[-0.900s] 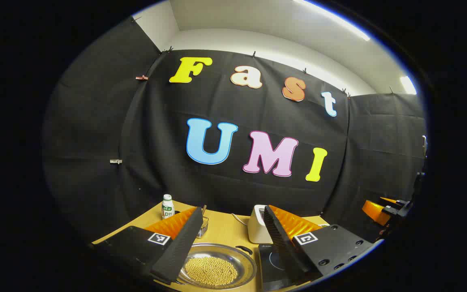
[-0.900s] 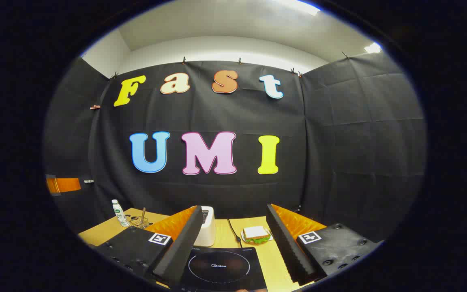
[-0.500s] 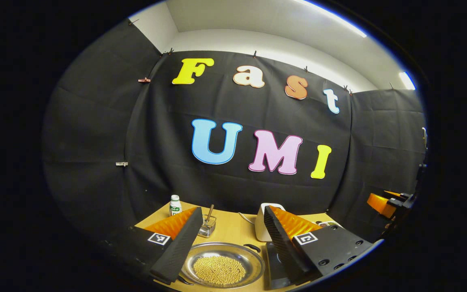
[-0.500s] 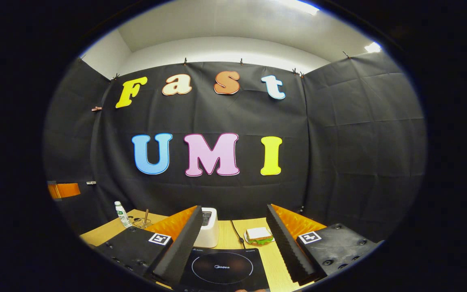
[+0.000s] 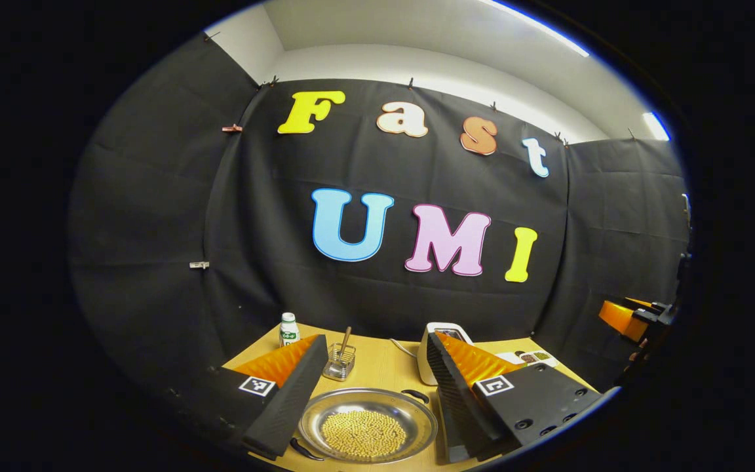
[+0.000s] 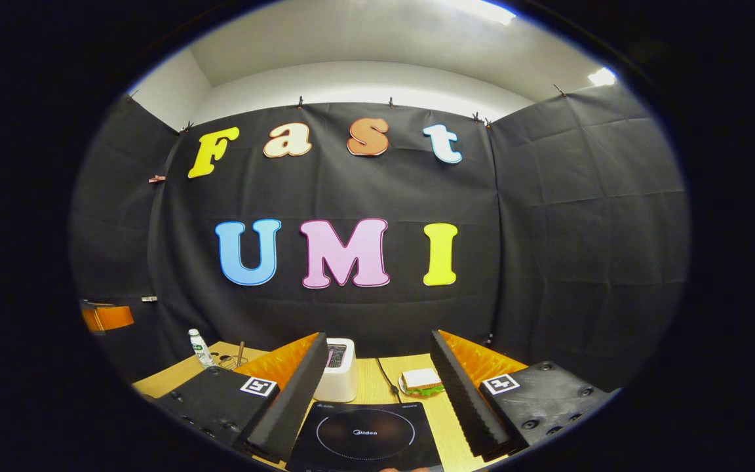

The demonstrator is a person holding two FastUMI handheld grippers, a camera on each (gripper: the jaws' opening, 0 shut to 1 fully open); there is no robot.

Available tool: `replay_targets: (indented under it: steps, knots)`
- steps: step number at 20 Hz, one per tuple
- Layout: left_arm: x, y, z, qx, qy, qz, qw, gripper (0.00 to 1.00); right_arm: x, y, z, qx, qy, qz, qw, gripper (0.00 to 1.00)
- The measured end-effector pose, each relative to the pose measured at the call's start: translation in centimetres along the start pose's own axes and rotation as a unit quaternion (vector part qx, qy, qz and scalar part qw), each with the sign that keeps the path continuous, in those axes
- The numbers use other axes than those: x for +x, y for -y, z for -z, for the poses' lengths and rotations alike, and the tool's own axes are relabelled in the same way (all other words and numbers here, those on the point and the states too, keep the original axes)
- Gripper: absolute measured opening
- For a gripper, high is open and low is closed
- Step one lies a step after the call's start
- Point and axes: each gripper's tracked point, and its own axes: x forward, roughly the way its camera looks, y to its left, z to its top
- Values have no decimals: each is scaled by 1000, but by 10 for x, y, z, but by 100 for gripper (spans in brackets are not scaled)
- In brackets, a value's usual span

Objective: First push the handle of the pot to place it horizontally, then grasp the pot with both hands and set it on the induction cooktop.

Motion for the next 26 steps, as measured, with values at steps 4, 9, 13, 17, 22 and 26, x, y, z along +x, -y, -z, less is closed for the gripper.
replay_targets:
  steps: [4, 9, 13, 17, 22, 26]
  knots:
    - [1, -12, 8, 1, -15, -1, 1000, 95, -3, -6, 2, -1, -4, 1, 1000, 98]
    - [4, -29, 15, 11, -30, -2, 999, 89, -11, -19, 5, -8, -4, 2, 1000, 98]
    - [3, -42, 20, 23, -38, 13, 999, 56, -18, -31, 8, -11, -5, 1, 1000, 98]
    - [-5, -52, 55, 1, -82, 41, 996, 41, -27, -43, 11, -22, -3, -2, 1000, 98]
    - [-18, -76, 132, -33, -180, 43, 982, 5, -37, -57, 18, -16, -5, -7, 1000, 98]
    - [-32, -77, 178, -38, -237, 72, 968, 5, -46, -59, 34, -23, -21, -5, 999, 98]
